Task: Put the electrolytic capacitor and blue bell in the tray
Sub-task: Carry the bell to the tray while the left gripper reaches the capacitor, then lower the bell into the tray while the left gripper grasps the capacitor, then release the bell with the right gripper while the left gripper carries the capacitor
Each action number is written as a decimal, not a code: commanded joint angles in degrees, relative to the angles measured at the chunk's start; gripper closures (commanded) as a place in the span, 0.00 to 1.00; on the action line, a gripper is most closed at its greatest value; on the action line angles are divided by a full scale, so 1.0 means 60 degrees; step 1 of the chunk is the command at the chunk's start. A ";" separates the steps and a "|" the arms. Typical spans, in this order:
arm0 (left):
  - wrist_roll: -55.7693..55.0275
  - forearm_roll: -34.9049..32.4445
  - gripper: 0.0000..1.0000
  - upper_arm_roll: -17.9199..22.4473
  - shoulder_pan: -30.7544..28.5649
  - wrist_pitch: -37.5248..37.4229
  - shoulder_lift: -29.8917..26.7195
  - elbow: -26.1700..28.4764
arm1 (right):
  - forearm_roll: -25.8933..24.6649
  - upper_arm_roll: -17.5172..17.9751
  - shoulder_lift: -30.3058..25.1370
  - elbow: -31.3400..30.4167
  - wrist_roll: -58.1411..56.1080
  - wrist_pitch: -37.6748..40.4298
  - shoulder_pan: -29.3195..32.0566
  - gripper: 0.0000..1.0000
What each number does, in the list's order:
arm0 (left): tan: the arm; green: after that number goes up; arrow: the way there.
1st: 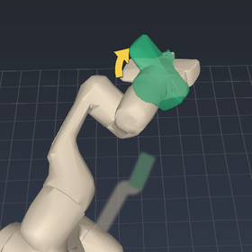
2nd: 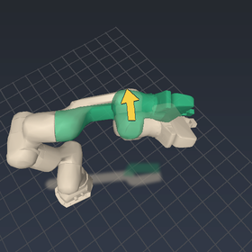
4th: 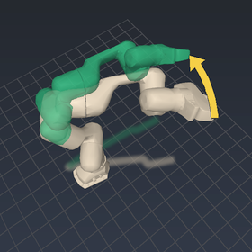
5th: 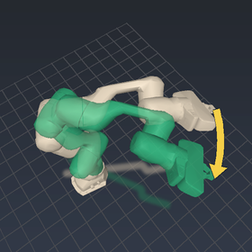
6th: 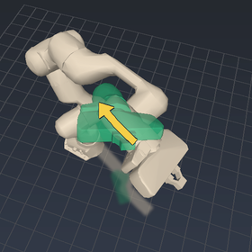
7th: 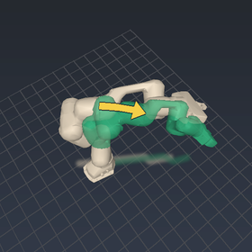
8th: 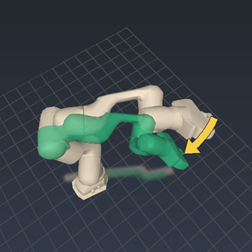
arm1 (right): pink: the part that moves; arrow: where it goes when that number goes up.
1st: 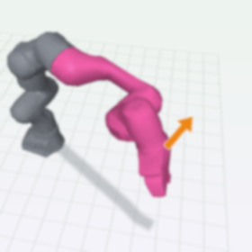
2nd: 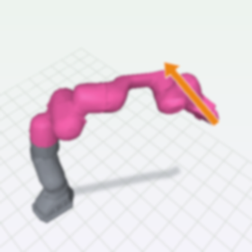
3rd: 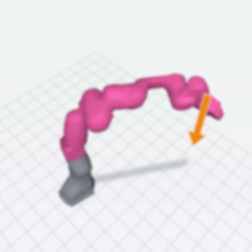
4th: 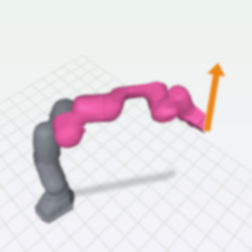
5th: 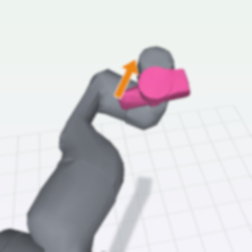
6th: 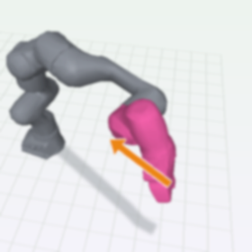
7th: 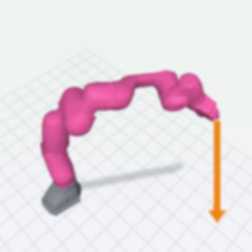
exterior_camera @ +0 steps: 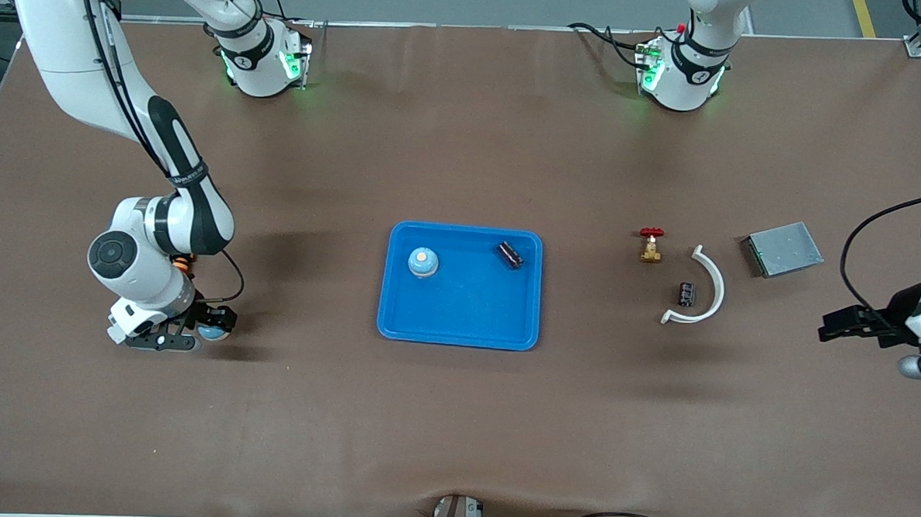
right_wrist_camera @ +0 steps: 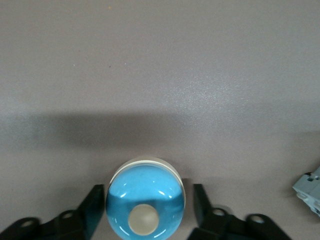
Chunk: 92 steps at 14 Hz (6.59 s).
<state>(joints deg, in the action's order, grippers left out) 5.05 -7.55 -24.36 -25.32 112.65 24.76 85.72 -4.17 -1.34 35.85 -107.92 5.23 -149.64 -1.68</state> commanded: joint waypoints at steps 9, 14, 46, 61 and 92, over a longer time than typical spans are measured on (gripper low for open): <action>-0.3240 -0.0295 0.00 -0.1110 0.0383 0.1789 -0.2353 0.4108 | 0.0621 0.0926 -0.0642 0.1225 0.2695 0.2949 -0.0523 1.00; -0.4211 -0.1128 0.00 -0.1405 0.0441 0.2451 -0.1624 0.4741 | 0.0563 0.0912 -0.0526 0.2383 0.6284 0.3788 -0.2323 1.00; -0.5119 -0.3298 0.00 -0.1112 0.0295 0.3183 0.1469 0.4770 | -0.1781 0.0765 0.2654 0.5081 1.3556 0.3084 -0.5681 1.00; -0.5646 -0.3327 1.00 -0.1126 0.0354 0.3067 0.1455 0.4727 | -0.2309 0.0780 0.2654 0.5022 1.3527 0.3114 -0.5535 0.25; -1.3820 -0.1818 1.00 -0.1508 0.5670 0.0998 0.2772 -0.0532 | -0.0536 0.0956 -0.1649 0.5681 0.2737 0.9043 -0.1011 0.00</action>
<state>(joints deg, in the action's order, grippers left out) -77.37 -18.25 -34.96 6.94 117.32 40.17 84.31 -7.46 3.71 31.01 -70.40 26.38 -97.49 -9.86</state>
